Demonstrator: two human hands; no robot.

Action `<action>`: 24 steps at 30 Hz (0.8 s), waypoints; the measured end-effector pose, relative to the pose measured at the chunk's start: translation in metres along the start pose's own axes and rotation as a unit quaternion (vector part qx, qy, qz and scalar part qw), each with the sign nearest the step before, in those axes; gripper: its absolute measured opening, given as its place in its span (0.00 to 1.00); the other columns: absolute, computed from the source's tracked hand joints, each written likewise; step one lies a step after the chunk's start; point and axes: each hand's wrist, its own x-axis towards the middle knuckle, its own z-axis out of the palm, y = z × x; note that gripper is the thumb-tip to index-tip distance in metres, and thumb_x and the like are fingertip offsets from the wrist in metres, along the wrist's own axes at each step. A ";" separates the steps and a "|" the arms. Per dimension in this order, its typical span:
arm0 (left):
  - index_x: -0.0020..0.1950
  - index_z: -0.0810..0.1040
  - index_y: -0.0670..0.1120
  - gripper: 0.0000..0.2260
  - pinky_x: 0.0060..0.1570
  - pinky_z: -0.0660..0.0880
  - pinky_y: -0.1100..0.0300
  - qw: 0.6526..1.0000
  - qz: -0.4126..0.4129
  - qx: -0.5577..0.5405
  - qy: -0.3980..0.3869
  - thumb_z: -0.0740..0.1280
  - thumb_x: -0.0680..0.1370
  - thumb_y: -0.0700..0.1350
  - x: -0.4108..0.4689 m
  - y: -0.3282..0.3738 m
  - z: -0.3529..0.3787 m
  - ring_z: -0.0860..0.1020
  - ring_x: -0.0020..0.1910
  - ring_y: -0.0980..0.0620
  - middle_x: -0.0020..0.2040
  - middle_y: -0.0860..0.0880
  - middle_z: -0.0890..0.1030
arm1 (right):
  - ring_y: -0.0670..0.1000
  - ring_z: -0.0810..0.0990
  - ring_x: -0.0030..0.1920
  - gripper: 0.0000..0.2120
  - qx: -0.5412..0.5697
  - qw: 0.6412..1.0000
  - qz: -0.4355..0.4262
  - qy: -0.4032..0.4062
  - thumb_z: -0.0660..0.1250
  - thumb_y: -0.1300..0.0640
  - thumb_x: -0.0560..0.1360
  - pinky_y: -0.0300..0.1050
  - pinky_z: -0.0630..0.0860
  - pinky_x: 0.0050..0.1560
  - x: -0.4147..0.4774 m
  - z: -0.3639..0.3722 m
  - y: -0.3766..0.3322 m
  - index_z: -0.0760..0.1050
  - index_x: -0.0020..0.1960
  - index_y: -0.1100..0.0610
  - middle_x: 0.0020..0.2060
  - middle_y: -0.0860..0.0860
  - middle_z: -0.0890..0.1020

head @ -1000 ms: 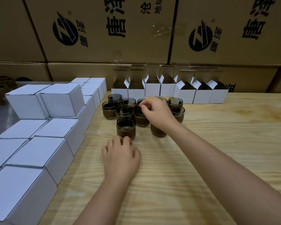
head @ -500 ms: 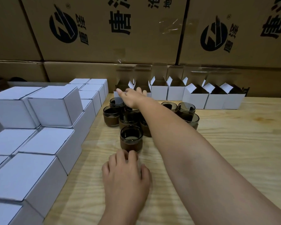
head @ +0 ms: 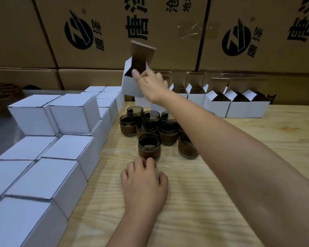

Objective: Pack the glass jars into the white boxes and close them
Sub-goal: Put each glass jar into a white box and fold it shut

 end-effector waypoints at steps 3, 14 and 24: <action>0.56 0.74 0.51 0.12 0.56 0.61 0.54 1.000 -0.003 -0.001 -0.013 0.61 0.76 0.53 0.000 0.001 0.000 0.68 0.56 0.49 0.54 0.51 0.72 | 0.51 0.61 0.62 0.26 0.035 0.996 -0.050 0.061 0.48 0.40 0.81 0.51 0.61 0.62 -0.041 -0.041 -0.015 0.75 0.61 0.57 0.58 0.48 0.67; 0.48 0.79 0.51 0.09 0.58 0.65 0.53 0.978 -0.100 -0.178 -0.037 0.62 0.78 0.53 0.008 -0.002 -0.014 0.75 0.54 0.48 0.46 0.54 0.80 | 0.52 0.67 0.53 0.07 -0.077 0.976 -0.068 0.189 0.68 0.70 0.71 0.24 0.56 0.54 -0.246 -0.057 0.024 0.81 0.46 0.63 0.48 0.52 0.78; 0.62 0.65 0.71 0.22 0.55 0.71 0.65 0.860 0.038 -0.484 -0.153 0.60 0.69 0.69 -0.007 0.001 -0.025 0.75 0.59 0.65 0.64 0.57 0.75 | 0.52 0.73 0.51 0.09 -0.037 0.984 -0.056 0.165 0.66 0.73 0.68 0.26 0.60 0.55 -0.276 -0.015 0.053 0.79 0.44 0.64 0.45 0.54 0.77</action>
